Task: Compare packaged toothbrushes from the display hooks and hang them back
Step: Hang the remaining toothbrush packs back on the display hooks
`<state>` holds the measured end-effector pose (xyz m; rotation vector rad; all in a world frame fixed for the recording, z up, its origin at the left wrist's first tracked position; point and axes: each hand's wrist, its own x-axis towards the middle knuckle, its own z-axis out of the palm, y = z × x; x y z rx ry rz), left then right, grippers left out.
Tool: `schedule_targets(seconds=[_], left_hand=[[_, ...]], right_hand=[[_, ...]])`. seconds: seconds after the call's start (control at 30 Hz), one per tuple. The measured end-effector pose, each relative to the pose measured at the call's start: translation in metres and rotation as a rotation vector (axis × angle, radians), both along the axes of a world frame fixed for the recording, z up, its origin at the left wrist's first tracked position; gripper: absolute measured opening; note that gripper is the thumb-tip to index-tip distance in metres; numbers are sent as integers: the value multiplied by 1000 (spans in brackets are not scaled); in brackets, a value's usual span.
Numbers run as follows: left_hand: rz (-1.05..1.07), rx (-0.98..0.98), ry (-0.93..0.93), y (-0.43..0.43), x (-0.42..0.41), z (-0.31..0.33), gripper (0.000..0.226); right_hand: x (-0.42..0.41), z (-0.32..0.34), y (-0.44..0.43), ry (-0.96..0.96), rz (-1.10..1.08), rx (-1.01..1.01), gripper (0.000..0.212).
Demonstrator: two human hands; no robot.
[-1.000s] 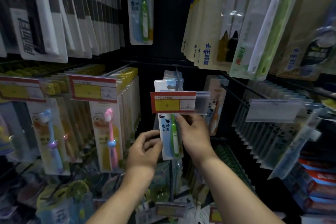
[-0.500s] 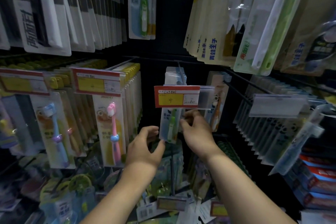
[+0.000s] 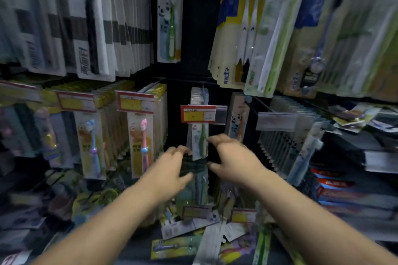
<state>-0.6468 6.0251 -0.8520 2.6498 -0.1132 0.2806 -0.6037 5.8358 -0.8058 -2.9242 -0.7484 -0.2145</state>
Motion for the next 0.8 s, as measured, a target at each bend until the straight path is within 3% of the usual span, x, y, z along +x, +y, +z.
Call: schedule_targets(seconds=[0.3, 0.43, 0.53, 0.63, 0.7, 0.8], left_hand=[[-65, 293, -161, 15, -72, 104, 64], [-91, 279, -221, 17, -82, 146, 44], [-83, 150, -281, 19, -75, 174, 37], [-18, -45, -339, 25, -47, 198, 29], [67, -214, -383, 29, -19, 213, 30], [237, -436, -412, 32, 33, 240, 35]], right_hand=[[-63, 87, -4, -82, 116, -87, 53], [-73, 129, 1, 6, 185, -22, 21], [-69, 158, 9, 155, 227, 211, 14], [-51, 180, 27, 262, 229, 607, 13], [-26, 188, 48, 239, 195, 849, 13], [21, 201, 87, 135, 90, 1037, 18]])
